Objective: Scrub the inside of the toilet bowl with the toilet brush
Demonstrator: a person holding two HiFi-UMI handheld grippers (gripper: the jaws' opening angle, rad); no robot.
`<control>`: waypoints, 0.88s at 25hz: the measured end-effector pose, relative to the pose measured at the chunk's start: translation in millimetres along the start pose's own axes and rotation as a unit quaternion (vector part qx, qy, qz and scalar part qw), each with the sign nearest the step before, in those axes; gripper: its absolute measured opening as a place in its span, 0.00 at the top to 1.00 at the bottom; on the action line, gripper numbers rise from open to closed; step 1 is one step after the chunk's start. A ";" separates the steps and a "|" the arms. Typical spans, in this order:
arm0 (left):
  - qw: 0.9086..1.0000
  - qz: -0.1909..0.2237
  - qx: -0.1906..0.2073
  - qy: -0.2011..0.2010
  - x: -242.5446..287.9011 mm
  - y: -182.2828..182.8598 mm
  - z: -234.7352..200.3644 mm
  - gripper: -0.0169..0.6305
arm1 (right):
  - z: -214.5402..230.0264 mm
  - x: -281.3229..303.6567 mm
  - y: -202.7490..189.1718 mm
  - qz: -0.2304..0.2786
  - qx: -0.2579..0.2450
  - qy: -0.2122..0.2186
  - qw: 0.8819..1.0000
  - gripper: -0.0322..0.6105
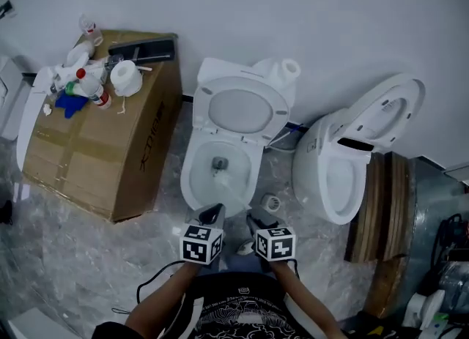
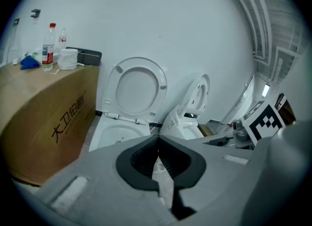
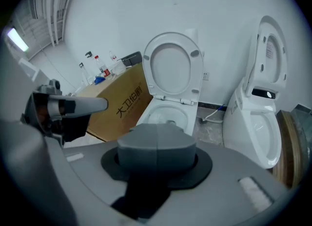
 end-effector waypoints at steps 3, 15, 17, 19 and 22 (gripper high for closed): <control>1.000 0.009 0.024 -0.007 -2.4 8.0 18.8 0.98 | 0.2 -21.4 7.4 0.029 0.000 0.012 1.000 0.72; 0.994 0.060 0.079 0.037 -24.0 7.9 109.2 0.98 | 25.2 -97.4 6.0 0.121 -0.026 0.062 0.990 0.72; 0.992 0.066 0.091 0.048 -30.7 3.0 124.9 0.99 | 29.2 -108.0 0.2 0.129 -0.032 0.069 0.989 0.72; 0.991 0.071 0.100 0.055 -37.0 -2.3 138.9 0.99 | 32.4 -117.9 -5.3 0.138 -0.032 0.076 0.987 0.72; 0.989 0.073 0.108 0.063 -41.5 -9.7 156.2 0.99 | 39.0 -128.7 -11.8 0.147 -0.030 0.083 0.985 0.72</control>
Point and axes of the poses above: the fingertips, and each gripper's own axes: x forward along the fingers, z to its right, y out of its top, the point moved 9 cm from there along -x, backward along the fingers, and after that the axes turned 3 degrees about z, right-handed, at the moved point
